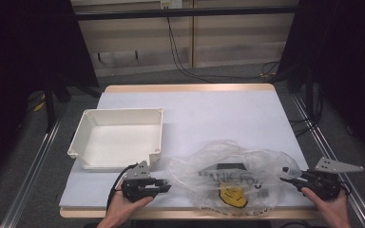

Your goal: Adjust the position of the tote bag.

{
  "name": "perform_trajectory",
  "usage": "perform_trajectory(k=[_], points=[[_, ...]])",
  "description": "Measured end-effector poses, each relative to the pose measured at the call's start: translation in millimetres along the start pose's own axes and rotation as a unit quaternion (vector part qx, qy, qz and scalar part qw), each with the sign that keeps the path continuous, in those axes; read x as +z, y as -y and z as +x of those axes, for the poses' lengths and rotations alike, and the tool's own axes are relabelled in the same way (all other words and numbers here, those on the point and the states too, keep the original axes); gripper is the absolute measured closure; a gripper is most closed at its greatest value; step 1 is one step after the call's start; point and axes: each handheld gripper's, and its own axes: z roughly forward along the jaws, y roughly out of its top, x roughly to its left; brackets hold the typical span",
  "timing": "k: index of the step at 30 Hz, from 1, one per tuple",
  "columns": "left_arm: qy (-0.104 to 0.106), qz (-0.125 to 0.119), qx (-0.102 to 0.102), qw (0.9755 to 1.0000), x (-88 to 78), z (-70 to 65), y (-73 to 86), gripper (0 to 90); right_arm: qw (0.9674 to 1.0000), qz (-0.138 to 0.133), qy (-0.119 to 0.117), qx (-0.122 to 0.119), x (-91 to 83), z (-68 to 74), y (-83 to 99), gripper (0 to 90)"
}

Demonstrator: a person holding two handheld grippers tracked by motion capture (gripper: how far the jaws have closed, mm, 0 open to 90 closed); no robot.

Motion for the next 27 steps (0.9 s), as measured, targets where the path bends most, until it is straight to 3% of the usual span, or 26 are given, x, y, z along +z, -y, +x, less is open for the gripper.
perform_trajectory(k=[5, 10, 15, 17, 19, 20, 23, 27], points=[[-0.006, -0.018, -0.006, 0.9998, -5.8, -4.8, -1.2, 63.1, 0.9999, -0.013, 0.008, -0.002, -5.5, 7.6, -2.6, 47.4], [-0.028, -0.037, -0.015, 0.9988, -19.3, -7.6, -1.8, 50.4, 0.9994, -0.03, 0.016, 0.003, -16.7, 11.9, -5.2, 37.2], [-0.043, -0.057, -0.018, 0.9973, -30.5, -10.1, -2.0, 46.5, 0.9986, -0.04, 0.032, 0.012, -31.0, 12.9, 0.1, 34.4], [-0.051, -0.074, -0.018, 0.9957, -35.1, -11.9, -5.6, 47.7, 0.9984, -0.042, 0.033, 0.015, -35.9, 14.3, 1.2, 34.5], [-0.046, -0.103, -0.026, 0.9933, -36.6, -13.0, -10.7, 62.2, 0.9979, -0.05, 0.037, 0.016, -38.3, 17.6, -0.6, 34.8], [-0.039, -0.11, -0.024, 0.9928, -35.8, -14.7, -14.3, 64.3, 0.9979, -0.054, 0.034, 0.01, -38.7, 19.0, -2.7, 35.3], [-0.032, -0.122, -0.01, 0.9919, -33.4, -22.8, -22.9, 71.3, 0.9973, -0.065, 0.035, -0.002, -40.8, 23.8, -10.1, 37.9], [-0.019, -0.112, -0.004, 0.9935, -28.7, -29.3, -25.5, 76.8, 0.9957, -0.083, 0.041, -0.002, -53.3, 24.7, -17.2, 37.9]])
